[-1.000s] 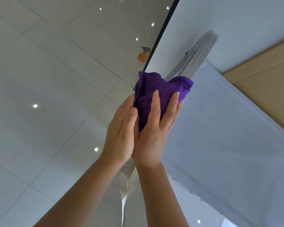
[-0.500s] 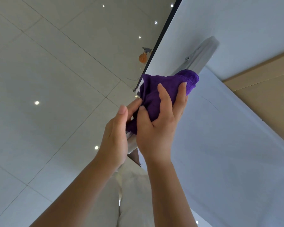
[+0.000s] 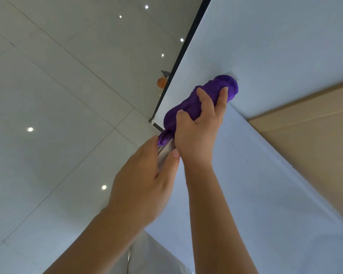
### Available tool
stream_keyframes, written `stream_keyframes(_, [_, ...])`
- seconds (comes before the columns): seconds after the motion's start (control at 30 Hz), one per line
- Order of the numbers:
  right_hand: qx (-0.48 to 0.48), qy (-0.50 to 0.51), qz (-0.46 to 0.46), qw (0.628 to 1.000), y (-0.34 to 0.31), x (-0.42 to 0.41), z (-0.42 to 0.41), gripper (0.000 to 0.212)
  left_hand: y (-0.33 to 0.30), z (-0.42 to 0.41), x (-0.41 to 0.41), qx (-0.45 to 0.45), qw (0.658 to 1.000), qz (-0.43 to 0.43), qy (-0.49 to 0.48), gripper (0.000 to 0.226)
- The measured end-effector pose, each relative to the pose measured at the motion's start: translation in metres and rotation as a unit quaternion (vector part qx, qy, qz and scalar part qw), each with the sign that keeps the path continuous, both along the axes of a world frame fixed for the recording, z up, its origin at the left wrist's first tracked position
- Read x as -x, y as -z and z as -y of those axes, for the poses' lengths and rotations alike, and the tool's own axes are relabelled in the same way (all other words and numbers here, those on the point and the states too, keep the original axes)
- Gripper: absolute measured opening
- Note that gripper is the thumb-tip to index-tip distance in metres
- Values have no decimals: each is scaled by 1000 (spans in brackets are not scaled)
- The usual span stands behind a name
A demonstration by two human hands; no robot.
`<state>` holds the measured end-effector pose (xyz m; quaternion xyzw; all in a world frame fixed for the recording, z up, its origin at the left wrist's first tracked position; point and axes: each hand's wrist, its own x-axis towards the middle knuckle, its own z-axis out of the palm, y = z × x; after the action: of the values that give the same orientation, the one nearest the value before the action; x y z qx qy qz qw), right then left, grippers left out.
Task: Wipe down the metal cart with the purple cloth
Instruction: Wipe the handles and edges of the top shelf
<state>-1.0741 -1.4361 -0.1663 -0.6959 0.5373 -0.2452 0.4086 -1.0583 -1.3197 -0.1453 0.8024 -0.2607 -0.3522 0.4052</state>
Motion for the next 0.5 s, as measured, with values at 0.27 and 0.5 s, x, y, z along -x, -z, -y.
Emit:
stream_keyframes(0.27, [39, -42, -142, 988, -14, -4, 71, 31, 4, 10, -2, -79, 990, 108, 39, 39])
stream_keyframes(0.5, [-36, -21, -112, 993, -18, -11, 92, 21, 7, 6, 0, -76, 991, 108, 32, 48])
